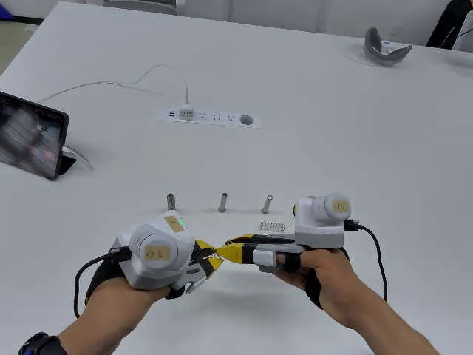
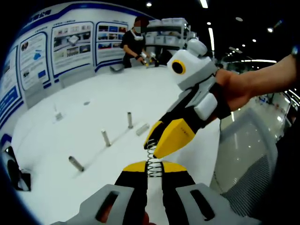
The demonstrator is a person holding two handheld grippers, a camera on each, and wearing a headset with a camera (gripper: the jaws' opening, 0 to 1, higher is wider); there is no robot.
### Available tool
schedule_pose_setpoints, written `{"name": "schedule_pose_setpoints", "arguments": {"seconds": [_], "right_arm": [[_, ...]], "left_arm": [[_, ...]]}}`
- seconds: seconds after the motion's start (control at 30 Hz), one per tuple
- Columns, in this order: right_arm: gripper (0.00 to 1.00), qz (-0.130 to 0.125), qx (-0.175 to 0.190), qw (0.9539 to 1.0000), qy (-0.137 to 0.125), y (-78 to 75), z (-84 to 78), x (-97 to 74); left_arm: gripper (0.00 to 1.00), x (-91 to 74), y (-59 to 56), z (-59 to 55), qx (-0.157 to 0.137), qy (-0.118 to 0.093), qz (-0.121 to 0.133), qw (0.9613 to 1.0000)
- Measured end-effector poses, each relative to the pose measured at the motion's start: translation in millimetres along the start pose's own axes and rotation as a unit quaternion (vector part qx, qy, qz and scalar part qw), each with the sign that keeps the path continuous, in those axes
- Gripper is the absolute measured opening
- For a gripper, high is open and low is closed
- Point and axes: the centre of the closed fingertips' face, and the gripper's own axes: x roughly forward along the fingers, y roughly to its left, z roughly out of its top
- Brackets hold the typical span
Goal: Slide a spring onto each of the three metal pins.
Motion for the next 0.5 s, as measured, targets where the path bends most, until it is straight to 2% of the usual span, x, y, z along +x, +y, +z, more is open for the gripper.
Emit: {"name": "schedule_pose_setpoints", "arguments": {"seconds": [0.3,0.5], "right_arm": [[0.15,0.000,-0.026,0.9996,0.004,2.5,10.6,-3.6],[0.13,0.004,-0.033,0.9994,0.008,3.6,13.2,-5.0]], "left_arm": [[0.09,1.7,1.0,5.9,0.014,0.001,-0.004,0.9999],[0.09,2.5,1.3,8.2,0.019,0.001,-0.007,0.9998]]}}
